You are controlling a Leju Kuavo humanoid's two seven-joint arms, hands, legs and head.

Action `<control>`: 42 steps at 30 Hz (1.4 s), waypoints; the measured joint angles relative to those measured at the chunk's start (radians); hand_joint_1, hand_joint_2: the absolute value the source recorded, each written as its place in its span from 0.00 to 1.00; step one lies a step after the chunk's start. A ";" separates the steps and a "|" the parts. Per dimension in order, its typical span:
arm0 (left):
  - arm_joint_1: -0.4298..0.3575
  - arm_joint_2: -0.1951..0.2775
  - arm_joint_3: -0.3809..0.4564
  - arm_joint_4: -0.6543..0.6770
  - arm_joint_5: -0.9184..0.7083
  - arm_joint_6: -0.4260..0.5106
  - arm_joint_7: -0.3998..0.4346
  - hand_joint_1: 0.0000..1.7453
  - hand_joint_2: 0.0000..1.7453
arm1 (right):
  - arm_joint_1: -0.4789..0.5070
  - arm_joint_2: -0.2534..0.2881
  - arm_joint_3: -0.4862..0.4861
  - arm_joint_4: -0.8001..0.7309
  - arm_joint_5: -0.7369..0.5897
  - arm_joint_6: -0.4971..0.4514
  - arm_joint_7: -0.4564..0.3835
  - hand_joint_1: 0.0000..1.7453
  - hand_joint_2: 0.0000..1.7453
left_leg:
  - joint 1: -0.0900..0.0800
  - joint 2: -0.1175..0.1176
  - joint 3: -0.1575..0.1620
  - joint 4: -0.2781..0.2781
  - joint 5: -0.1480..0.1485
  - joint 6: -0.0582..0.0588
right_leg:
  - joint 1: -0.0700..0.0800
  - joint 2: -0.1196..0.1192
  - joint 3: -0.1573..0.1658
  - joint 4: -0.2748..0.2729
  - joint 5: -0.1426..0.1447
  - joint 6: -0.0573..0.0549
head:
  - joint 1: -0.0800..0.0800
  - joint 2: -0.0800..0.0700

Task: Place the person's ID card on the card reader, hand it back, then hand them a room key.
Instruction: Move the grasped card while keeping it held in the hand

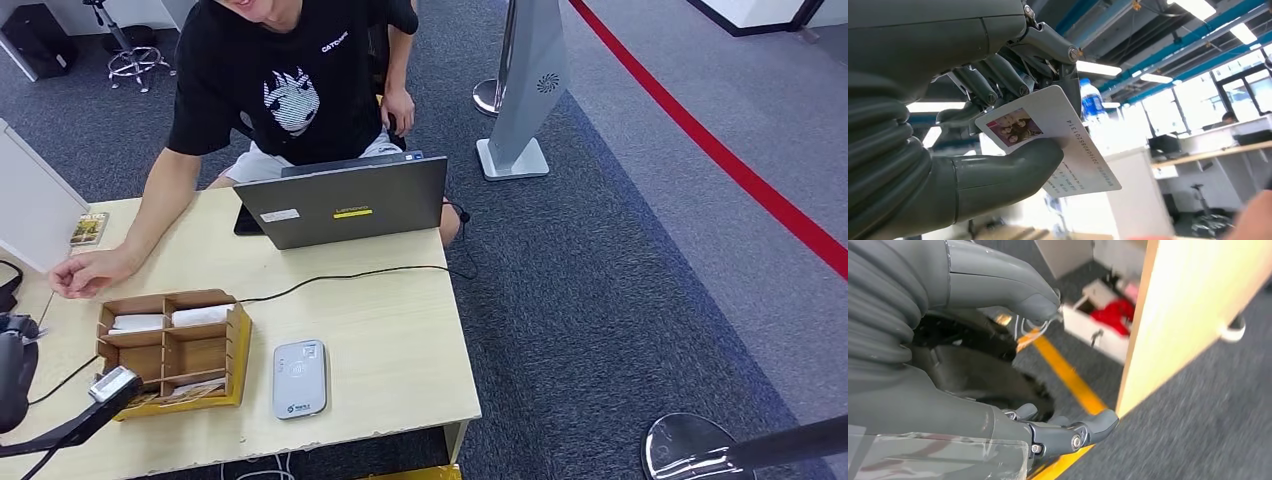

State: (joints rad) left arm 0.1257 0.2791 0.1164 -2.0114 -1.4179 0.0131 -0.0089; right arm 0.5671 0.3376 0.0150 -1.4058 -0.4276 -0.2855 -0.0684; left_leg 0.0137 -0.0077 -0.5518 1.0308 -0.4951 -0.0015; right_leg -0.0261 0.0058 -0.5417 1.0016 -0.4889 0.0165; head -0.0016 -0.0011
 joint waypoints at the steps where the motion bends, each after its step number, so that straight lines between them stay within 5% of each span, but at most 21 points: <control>1: 0.000 -0.019 -0.015 -0.004 0.004 0.002 0.004 1.00 1.00 | -0.008 0.000 -0.002 0.011 0.000 0.022 -0.012 0.00 1.00 | 0.000 0.000 0.000 0.000 0.000 0.000 | 0.000 0.000 0.000 0.000 0.000 0.000 | 0.000 0.000; 15: -0.030 -0.161 -0.209 -0.039 -0.042 -0.028 0.021 1.00 1.00 | -0.127 -0.001 -0.032 0.206 0.002 0.156 -0.115 0.00 1.00 | 0.000 0.000 -0.002 0.000 0.001 0.000 | 0.000 0.000 -0.002 0.000 0.002 -0.001 | 0.000 0.000; 30: -0.049 -0.232 -0.362 -0.034 -0.046 -0.031 0.020 1.00 1.00 | -0.135 -0.002 -0.034 0.234 0.002 0.150 -0.102 0.00 1.00 | 0.000 0.000 -0.003 0.000 0.002 0.000 | 0.000 0.000 -0.002 0.000 0.003 -0.001 | 0.000 0.000; 42: 0.000 -0.252 -0.390 0.065 0.027 -0.015 0.008 1.00 1.00 | -0.108 -0.002 -0.021 0.195 0.001 0.098 -0.093 0.00 1.00 | 0.000 0.001 -0.003 0.000 0.002 0.000 | 0.000 0.000 -0.003 0.000 0.003 -0.001 | 0.000 0.000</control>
State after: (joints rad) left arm 0.1258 0.0275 -0.2731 -1.9461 -1.3910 -0.0017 -0.0010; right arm 0.4587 0.3358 -0.0056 -1.2104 -0.4265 -0.1871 -0.1618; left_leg 0.0140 -0.0072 -0.5547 1.0310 -0.4936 -0.0018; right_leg -0.0257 0.0062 -0.5447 1.0015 -0.4862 0.0151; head -0.0016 -0.0011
